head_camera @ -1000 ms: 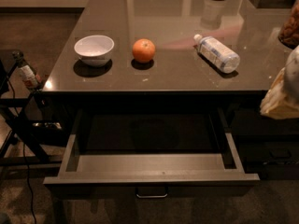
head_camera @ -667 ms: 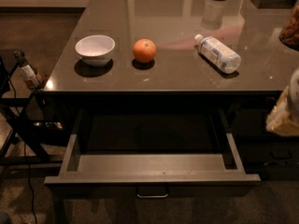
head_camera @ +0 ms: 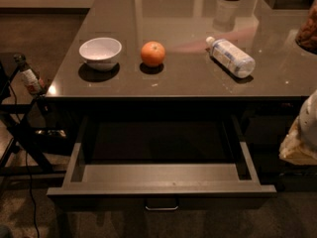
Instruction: Close top drawer
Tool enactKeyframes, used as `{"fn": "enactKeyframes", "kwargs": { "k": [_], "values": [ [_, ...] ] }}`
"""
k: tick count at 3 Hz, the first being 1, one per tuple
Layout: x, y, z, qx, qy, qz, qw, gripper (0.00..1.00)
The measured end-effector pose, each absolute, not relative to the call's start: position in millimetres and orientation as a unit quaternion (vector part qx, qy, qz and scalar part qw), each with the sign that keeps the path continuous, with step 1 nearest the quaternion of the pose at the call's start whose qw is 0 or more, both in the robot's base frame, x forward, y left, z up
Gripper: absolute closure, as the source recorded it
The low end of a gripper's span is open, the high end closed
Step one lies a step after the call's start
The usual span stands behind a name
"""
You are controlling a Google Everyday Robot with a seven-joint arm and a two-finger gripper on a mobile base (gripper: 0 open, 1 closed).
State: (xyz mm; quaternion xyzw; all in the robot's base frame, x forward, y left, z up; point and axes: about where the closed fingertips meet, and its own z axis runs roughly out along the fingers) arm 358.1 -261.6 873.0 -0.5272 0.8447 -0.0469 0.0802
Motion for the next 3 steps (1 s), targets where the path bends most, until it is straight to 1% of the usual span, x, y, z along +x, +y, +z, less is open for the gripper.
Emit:
{"fn": "enactKeyframes", "kwargs": {
  "k": [1,2,3],
  "values": [
    [354,-260,868,-0.529,0.844,-0.039,0.082,1.0],
    [331,-255,830,-0.514,0.856,-0.017,0.063,1.0],
    [308,-244,781,-0.508,0.861,0.012,0.028,1.0]
  ]
}}
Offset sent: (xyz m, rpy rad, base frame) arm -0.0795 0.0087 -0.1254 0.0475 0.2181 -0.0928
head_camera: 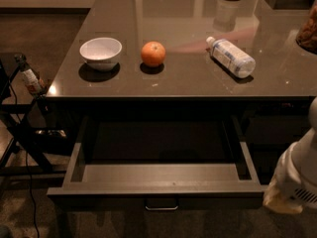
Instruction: Close top drawer
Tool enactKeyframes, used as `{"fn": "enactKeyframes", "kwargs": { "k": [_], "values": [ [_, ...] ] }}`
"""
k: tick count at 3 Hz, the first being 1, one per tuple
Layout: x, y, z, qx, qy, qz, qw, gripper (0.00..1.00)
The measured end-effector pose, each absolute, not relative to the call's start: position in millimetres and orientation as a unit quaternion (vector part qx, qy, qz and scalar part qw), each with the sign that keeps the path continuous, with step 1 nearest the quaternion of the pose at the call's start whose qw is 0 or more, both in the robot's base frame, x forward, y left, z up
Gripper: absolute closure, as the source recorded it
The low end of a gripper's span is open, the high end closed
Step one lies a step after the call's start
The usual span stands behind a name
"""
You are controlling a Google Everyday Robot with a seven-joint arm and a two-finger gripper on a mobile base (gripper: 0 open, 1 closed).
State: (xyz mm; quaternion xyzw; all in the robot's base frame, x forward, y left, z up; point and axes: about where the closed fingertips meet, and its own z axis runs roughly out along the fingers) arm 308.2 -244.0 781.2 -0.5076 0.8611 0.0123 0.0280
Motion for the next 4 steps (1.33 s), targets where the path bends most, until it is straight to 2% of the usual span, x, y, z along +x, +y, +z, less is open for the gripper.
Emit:
{"fn": "enactKeyframes", "kwargs": {
  "k": [1,4],
  "values": [
    [298,-230,746,-0.505,0.862,0.038,0.004,1.0],
    [299,-230,701,-0.472,0.878,0.072,0.016,1.0]
  ]
}}
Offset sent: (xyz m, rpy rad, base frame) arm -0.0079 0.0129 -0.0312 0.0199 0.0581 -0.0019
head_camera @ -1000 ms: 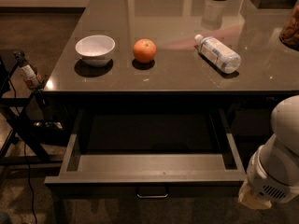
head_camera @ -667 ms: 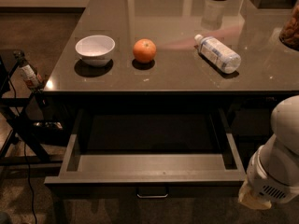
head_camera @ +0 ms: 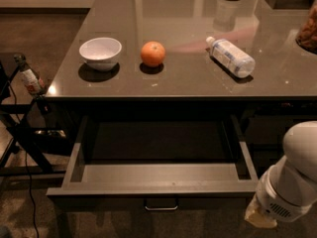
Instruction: Close top drawer
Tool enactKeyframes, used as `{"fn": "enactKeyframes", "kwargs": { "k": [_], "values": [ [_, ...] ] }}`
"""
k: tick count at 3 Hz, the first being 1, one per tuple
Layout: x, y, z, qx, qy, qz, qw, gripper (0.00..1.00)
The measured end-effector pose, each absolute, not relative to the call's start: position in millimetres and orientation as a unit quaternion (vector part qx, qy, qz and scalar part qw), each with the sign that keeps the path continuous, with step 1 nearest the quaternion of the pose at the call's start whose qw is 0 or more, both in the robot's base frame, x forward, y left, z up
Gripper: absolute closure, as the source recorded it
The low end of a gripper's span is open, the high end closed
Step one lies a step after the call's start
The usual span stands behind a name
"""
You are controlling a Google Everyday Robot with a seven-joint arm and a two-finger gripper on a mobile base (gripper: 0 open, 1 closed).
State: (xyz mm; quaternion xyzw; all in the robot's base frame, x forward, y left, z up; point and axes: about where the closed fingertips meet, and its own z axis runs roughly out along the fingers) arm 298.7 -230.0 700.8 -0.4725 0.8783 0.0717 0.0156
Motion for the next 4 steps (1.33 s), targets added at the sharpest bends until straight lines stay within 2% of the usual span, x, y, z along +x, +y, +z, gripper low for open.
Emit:
{"fn": "enactKeyframes", "kwargs": {
  "k": [2,4],
  "values": [
    [326,-224,668,-0.458,0.885,0.074,0.037,1.0],
    [364,-220,662,-0.474,0.878,0.046,0.053,1.0]
  ]
}}
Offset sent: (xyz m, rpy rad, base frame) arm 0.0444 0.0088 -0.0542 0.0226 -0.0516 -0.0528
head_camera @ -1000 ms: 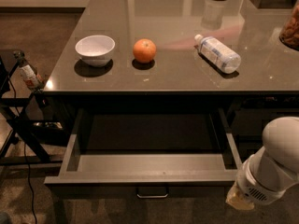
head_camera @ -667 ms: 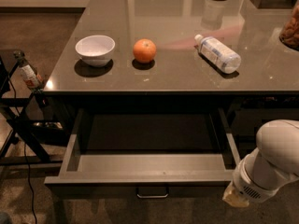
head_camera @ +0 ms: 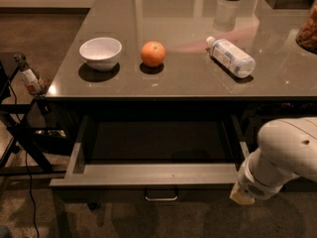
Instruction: Close top drawer
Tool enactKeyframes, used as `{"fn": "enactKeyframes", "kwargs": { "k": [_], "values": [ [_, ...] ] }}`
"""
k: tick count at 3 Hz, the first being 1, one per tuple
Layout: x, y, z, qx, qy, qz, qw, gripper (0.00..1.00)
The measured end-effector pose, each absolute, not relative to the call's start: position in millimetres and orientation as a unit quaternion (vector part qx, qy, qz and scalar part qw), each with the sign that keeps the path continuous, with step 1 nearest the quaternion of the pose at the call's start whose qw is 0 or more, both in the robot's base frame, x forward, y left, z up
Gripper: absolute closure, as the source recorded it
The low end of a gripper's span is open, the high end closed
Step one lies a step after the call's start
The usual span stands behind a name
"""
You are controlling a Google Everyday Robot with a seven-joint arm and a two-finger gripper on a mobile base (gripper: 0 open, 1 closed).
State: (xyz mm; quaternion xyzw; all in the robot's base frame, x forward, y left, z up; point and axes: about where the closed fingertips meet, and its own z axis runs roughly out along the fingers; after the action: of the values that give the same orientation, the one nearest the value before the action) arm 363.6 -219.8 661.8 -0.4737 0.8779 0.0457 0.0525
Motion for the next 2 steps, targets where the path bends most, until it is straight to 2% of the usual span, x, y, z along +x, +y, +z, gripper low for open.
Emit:
{"fn": "enactKeyframes", "kwargs": {
  "k": [1,2],
  "values": [
    [383.5,-212.2,672.1,-0.486,0.871,0.033,0.062,1.0],
    [383.7,-212.1,672.3,-0.486,0.871,0.033,0.063,0.81]
  ]
}}
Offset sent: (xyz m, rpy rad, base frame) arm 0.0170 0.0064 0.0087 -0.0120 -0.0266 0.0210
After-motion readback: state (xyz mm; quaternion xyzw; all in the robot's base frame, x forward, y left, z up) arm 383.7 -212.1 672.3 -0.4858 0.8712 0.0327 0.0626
